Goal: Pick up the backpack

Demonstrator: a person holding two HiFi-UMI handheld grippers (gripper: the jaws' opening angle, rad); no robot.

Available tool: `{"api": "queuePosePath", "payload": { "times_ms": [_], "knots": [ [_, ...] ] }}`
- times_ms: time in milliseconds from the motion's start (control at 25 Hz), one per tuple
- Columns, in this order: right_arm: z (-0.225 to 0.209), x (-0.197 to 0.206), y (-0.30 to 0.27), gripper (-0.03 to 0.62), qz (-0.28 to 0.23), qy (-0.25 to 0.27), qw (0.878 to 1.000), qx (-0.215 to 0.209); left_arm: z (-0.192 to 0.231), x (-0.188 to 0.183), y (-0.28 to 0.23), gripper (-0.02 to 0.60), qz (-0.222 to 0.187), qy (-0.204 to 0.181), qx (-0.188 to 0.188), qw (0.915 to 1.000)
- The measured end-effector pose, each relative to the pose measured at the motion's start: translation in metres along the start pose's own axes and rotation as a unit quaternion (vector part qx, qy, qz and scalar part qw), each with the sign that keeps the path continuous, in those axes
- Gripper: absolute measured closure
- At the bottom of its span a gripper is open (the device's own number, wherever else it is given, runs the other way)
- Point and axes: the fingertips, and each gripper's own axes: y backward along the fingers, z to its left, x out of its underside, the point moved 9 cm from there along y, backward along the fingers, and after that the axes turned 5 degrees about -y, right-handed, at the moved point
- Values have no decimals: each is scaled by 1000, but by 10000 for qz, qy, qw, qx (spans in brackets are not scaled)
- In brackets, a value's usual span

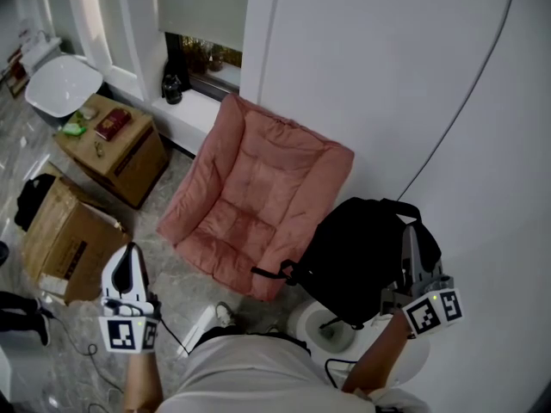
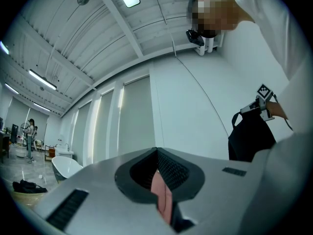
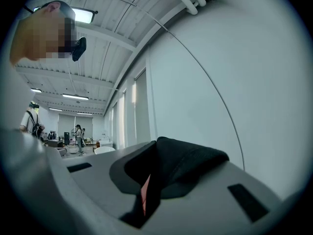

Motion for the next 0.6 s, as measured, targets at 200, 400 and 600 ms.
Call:
{"api": "queuePosePath", "payload": {
  "times_ms": [200, 400, 600],
  "knots": [
    [1, -1, -3, 559, -5, -8, 10000, -35, -2, 0, -1, 566, -16, 20, 20, 10000],
    [7, -3, -5, 559, -15, 22, 9999, -99, 1, -1, 6, 566, -10, 15, -48, 10000],
    [10, -6, -12, 559, 38, 41, 9998, -199, 2, -5, 11, 566, -9, 0, -145, 9999]
  ]
}}
